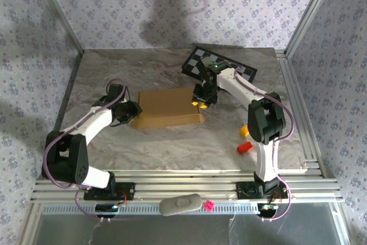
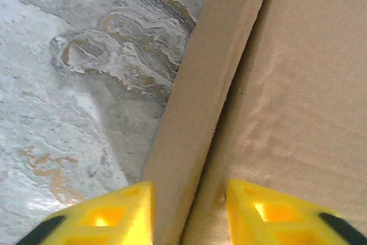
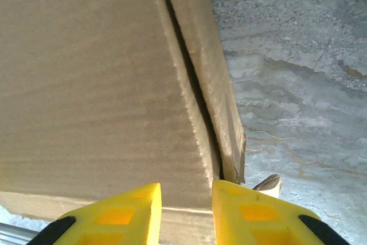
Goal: Fold the paper box
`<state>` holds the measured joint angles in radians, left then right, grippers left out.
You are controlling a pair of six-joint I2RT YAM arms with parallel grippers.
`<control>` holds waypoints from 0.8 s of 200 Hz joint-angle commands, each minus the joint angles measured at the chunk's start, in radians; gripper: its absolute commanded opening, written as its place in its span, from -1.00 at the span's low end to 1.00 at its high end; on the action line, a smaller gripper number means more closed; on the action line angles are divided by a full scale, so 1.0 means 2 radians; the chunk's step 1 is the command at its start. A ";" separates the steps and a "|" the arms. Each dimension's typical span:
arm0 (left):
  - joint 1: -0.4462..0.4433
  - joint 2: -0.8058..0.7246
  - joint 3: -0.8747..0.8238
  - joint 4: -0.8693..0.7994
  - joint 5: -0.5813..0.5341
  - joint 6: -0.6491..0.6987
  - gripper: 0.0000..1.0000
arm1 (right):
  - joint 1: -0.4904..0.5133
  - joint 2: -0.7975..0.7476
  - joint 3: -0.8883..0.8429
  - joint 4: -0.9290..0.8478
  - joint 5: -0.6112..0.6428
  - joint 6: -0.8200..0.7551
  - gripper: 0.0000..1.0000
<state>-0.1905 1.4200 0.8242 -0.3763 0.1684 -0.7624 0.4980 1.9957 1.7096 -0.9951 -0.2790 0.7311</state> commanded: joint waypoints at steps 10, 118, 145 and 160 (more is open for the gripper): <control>-0.001 -0.039 0.035 -0.055 -0.031 0.025 0.01 | -0.006 -0.021 -0.005 -0.015 0.040 -0.024 -0.29; -0.022 -0.069 0.024 -0.120 0.031 0.055 0.02 | 0.038 -0.074 -0.099 0.019 0.014 -0.079 -0.08; -0.022 -0.052 -0.005 -0.093 0.023 0.056 0.04 | 0.040 -0.061 -0.105 0.029 0.013 -0.074 -0.07; -0.022 -0.044 -0.011 -0.092 0.006 0.056 0.00 | 0.042 -0.053 -0.103 0.024 0.016 -0.072 -0.08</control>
<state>-0.2359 1.3033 0.8249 -0.5846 0.2123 -0.6621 0.5766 1.8652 1.5043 -0.9508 -0.2367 0.5934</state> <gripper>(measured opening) 0.515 0.464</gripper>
